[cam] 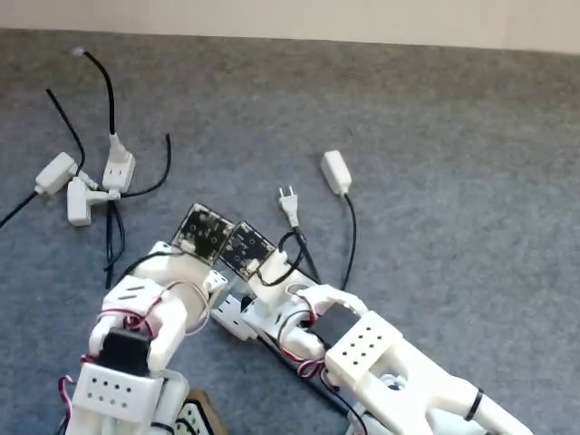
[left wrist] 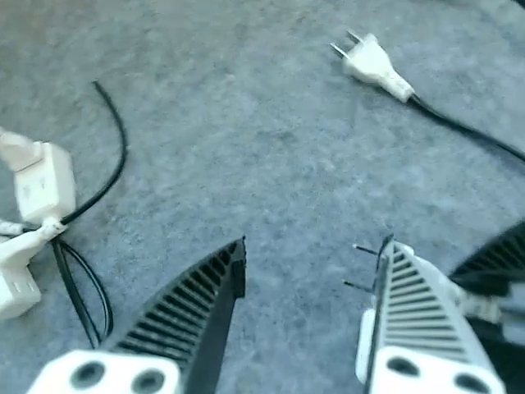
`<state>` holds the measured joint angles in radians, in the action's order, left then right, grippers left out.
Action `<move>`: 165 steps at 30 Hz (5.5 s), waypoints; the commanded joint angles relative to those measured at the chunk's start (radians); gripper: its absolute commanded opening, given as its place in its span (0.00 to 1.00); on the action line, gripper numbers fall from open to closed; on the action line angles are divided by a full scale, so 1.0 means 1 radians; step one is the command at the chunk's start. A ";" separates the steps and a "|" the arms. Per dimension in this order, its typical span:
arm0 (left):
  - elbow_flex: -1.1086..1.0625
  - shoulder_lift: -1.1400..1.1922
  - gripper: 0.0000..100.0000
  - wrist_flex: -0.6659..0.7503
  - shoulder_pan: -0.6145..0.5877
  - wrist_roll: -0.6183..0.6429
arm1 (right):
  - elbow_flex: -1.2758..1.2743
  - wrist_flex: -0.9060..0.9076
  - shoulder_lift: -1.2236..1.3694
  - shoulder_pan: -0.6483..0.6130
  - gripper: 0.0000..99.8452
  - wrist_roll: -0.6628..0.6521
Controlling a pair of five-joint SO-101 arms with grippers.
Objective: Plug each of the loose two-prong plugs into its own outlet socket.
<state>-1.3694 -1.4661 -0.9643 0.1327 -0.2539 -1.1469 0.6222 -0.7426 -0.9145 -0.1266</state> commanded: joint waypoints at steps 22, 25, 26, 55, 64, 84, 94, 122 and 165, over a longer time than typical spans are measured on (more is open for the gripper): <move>-0.073 -0.067 0.27 0.008 0.073 0.002 | 0.507 0.415 -0.001 -0.004 0.01 -0.032; -0.067 -0.071 0.27 0.009 0.065 0.002 | 0.498 0.415 -0.001 -0.002 0.01 -0.035; -0.067 -0.076 0.27 0.009 0.050 0.002 | 0.495 0.418 0.002 0.005 0.01 -0.037; 1.710 1.609 0.27 -0.330 -0.766 0.063 | 1.035 0.990 0.578 -0.053 0.01 0.634; 2.420 2.183 0.27 -0.528 -0.877 0.058 | 1.164 1.024 0.630 -0.151 0.01 0.914; 3.033 2.532 0.27 -0.740 -0.905 0.058 | 0.914 0.868 0.630 -0.102 0.01 1.088; 3.033 2.532 0.27 -0.740 -0.906 0.058 | 0.908 0.839 0.630 -0.130 0.01 1.086; 3.033 2.532 0.27 -0.741 -0.921 0.058 | 0.799 0.811 0.633 -0.153 0.01 1.080; 2.663 2.304 0.27 -0.798 -0.895 -0.009 | 0.685 0.479 0.621 0.246 0.01 -0.084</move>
<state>1.4369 0.9659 -1.7530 -0.7772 -0.2279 -0.3966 1.2635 -0.1028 -0.6705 -0.1895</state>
